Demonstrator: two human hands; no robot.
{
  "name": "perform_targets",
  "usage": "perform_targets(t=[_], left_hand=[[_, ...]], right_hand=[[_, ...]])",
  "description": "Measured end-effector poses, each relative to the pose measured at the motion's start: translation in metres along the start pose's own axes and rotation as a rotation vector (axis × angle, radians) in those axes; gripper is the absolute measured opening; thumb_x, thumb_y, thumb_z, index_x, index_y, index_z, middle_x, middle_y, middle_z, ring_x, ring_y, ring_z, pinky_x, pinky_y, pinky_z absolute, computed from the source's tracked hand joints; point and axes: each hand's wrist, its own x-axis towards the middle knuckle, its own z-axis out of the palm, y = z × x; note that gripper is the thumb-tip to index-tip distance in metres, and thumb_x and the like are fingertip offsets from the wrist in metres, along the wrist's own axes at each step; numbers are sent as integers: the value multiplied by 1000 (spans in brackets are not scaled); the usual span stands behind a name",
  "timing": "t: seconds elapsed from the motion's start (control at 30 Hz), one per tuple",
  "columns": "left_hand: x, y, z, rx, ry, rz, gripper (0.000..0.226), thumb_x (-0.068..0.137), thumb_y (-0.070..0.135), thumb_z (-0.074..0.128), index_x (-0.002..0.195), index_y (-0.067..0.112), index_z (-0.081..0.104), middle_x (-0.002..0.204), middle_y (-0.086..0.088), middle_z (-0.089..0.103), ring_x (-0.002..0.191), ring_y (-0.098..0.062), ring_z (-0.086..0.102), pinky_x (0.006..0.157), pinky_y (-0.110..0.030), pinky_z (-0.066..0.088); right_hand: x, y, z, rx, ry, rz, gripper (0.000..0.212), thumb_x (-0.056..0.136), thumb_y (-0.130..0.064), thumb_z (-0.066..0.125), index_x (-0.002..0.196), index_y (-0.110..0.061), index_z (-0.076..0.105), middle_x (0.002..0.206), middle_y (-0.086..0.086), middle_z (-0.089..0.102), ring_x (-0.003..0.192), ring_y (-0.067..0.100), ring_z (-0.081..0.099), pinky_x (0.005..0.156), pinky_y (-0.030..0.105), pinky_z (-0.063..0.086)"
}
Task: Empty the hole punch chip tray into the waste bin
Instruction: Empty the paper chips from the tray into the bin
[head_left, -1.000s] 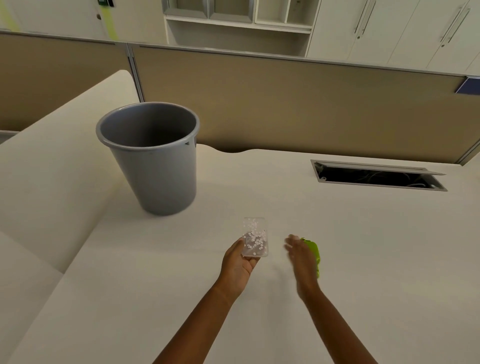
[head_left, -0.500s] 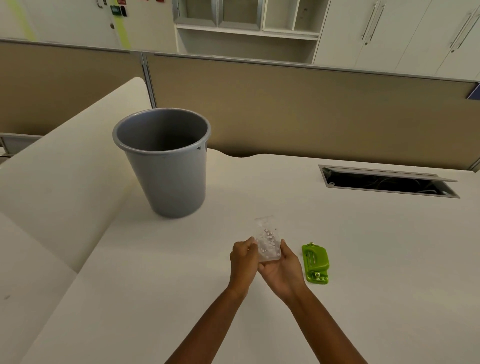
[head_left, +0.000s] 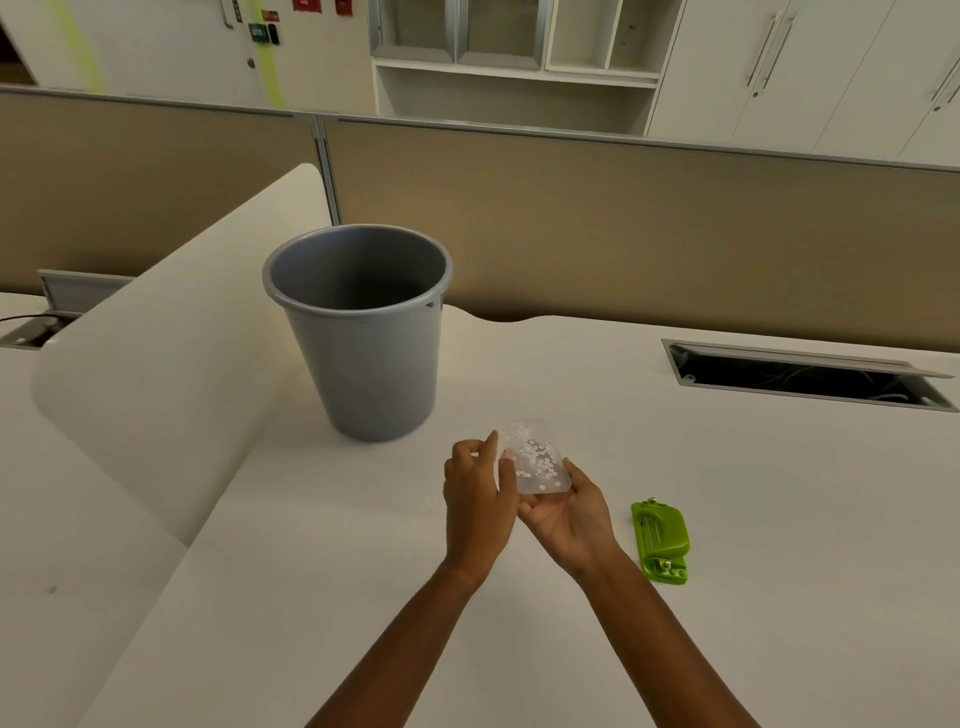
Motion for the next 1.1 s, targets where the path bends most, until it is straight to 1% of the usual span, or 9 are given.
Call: perform_targets(t=[0.13,0.2,0.33,0.5,0.63,0.77,0.87,1.03,1.1], left_hand=[[29,2,-35,93,235,113,44,93,24,45,135,10,40,139,-17,42,128,-28,39,104,-38,37],[48,3,-55,105,336,137,49,92,22,48,137,7,36,146,-20,34,136,-33,28,109,-41,31],[91,5,-93,163,467,120,66,89,32,52,142,6,23,153,-20,17,142,-34,13,113,-44,25],[131,-5,-123,249,423,5,84,86,46,51,145,3,8,156,-20,1,144,-34,3,117,-43,14],[145,-11,-131,241,381,-65,89,87,49,48,144,-1,2,156,-20,-1,144,-33,0,117,-42,10],[148,-12,-130,215,357,-78,89,87,49,48,144,-2,0,156,-19,-2,144,-32,-1,117,-40,12],[147,-12,-130,226,363,-79,90,87,50,47,144,-2,0,156,-19,-2,144,-31,0,117,-39,14],[145,-14,-129,250,377,-59,93,85,53,47,143,-3,1,156,-19,-1,144,-30,0,117,-37,14],[145,-15,-129,262,386,-58,94,85,54,46,143,-3,1,156,-19,0,144,-29,1,117,-36,15]], right_hand=[[7,-3,30,11,-24,3,41,96,-29,29,106,2,53,107,25,60,95,36,59,65,39,59],[12,-6,48,-17,-38,1,40,97,-30,29,103,2,53,105,24,59,93,35,59,62,38,59],[25,-12,89,-114,-75,-8,39,97,-30,29,115,-1,45,106,24,58,92,34,59,64,38,60],[46,-12,142,-222,-78,-5,42,98,-29,31,132,-6,37,103,21,56,93,35,58,91,44,45],[65,-8,174,-292,-58,-33,44,98,-28,31,135,-5,37,112,20,54,94,34,57,91,42,46],[82,-3,200,-328,-39,-27,49,98,-30,31,139,-4,33,140,18,45,125,34,47,91,41,44],[92,4,219,-420,-39,-42,48,97,-30,34,138,-4,34,145,18,41,130,33,43,96,40,43],[107,26,246,-728,-9,-84,47,94,-26,44,135,-4,37,142,21,43,126,39,44,98,43,43],[116,38,254,-979,34,-166,47,93,-27,46,132,-2,41,137,22,48,123,39,48,102,45,43]])
